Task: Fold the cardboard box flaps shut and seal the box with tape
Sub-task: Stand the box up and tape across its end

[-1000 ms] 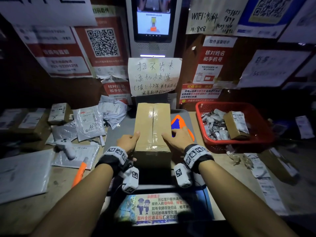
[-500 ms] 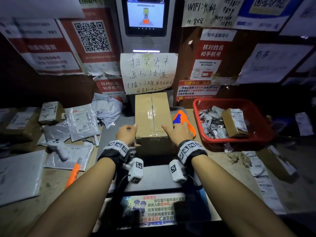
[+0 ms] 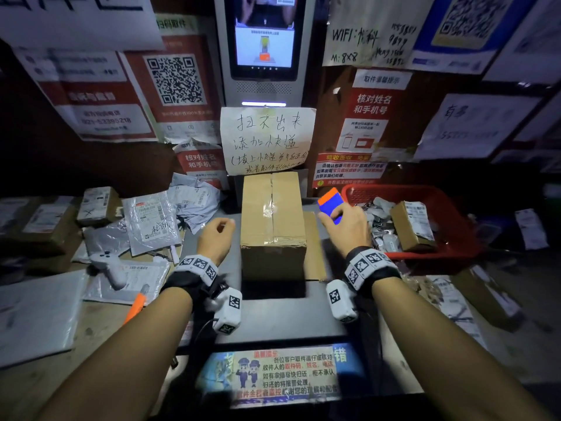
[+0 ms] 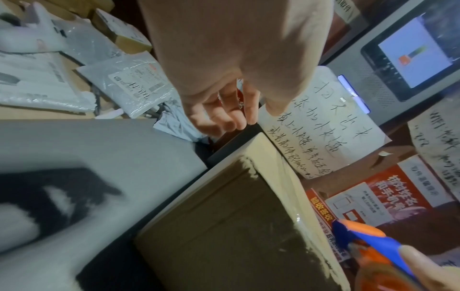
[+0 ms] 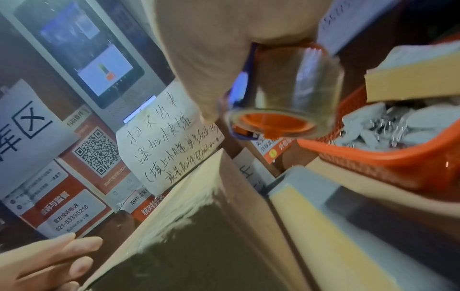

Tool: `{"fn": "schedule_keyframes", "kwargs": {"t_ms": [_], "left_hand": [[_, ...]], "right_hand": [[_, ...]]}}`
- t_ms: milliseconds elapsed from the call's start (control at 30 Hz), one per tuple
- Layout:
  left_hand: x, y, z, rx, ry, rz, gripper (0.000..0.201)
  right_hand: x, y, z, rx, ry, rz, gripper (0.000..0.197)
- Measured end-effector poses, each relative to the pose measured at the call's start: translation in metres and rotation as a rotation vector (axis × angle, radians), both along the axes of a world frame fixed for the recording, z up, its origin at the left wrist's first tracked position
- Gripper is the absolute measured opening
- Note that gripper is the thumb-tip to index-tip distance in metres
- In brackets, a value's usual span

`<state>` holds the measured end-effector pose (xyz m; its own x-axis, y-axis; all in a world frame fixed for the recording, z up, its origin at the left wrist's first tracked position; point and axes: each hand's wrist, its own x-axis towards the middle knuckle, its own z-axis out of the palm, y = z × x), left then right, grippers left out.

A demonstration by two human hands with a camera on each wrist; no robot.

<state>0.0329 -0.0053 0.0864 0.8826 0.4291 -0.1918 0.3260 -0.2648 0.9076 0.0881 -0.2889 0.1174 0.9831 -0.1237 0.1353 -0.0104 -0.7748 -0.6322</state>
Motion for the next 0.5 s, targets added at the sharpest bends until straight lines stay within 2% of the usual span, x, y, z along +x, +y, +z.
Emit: {"fn": "schedule_keyframes", "kwargs": {"t_ms": [100, 233, 400, 500], "left_hand": [[0.001, -0.002, 0.022, 0.013, -0.110, -0.006, 0.018], [0.009, -0.024, 0.055, -0.103, -0.190, -0.171, 0.018], [0.016, -0.041, 0.075, -0.286, -0.103, -0.290, 0.033], [0.011, -0.037, 0.073, -0.405, -0.026, -0.324, 0.031]], "right_hand": [[-0.011, -0.014, 0.026, 0.111, -0.207, 0.060, 0.046], [-0.027, -0.015, 0.050, 0.110, -0.287, 0.270, 0.052], [-0.040, -0.004, 0.050, 0.051, -0.363, 0.534, 0.053], [-0.047, 0.001, 0.047, 0.028, -0.371, 0.663, 0.049]]}}
